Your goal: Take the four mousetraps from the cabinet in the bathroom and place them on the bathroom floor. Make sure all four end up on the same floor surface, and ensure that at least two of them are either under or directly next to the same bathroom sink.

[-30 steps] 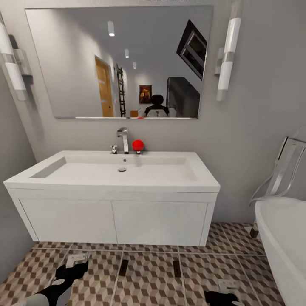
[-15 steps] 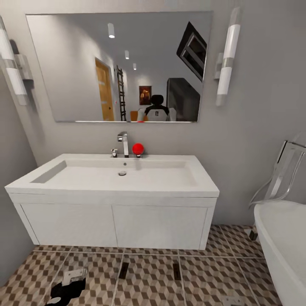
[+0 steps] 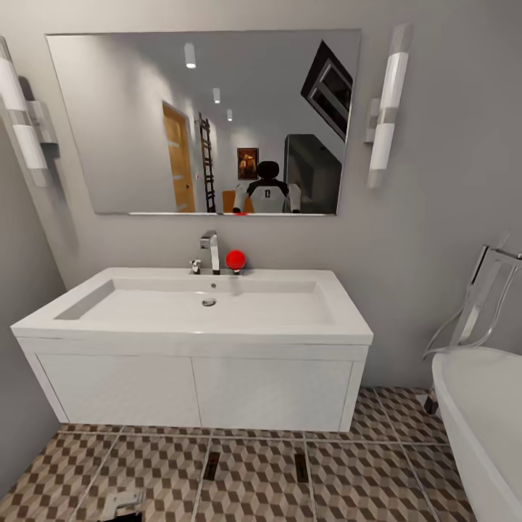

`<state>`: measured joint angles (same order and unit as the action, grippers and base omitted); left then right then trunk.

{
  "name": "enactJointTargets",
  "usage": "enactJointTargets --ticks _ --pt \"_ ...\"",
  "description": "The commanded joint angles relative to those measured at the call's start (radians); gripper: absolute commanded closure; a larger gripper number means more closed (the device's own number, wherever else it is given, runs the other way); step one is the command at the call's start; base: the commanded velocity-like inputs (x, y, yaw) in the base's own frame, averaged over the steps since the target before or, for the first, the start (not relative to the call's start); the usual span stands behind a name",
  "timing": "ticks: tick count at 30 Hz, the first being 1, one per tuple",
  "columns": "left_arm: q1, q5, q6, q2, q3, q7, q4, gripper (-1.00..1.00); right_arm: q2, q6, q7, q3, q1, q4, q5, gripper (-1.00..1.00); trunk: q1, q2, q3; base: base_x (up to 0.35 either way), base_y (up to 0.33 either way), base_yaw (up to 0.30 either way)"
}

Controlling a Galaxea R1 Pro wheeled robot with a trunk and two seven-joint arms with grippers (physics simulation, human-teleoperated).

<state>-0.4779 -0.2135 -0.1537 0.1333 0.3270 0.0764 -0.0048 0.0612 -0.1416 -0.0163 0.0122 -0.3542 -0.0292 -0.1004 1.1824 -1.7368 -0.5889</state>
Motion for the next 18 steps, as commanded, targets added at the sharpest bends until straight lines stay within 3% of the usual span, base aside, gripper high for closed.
enactJointTargets --ticks 1,18 --pt "0.005 -0.011 0.007 -0.001 0.006 0.001 0.002 -1.00 0.000 -0.006 -0.001 0.002 0.009 -0.003 -0.010 -1.00 -0.004 0.007 0.002 0.000 0.000 0.000" --pt "0.117 -0.010 0.059 -0.035 0.006 -0.034 0.002 -1.00 -0.010 0.017 -0.003 0.002 0.074 -0.004 -0.011 -1.00 -0.069 0.126 0.056 0.000 0.000 0.000"
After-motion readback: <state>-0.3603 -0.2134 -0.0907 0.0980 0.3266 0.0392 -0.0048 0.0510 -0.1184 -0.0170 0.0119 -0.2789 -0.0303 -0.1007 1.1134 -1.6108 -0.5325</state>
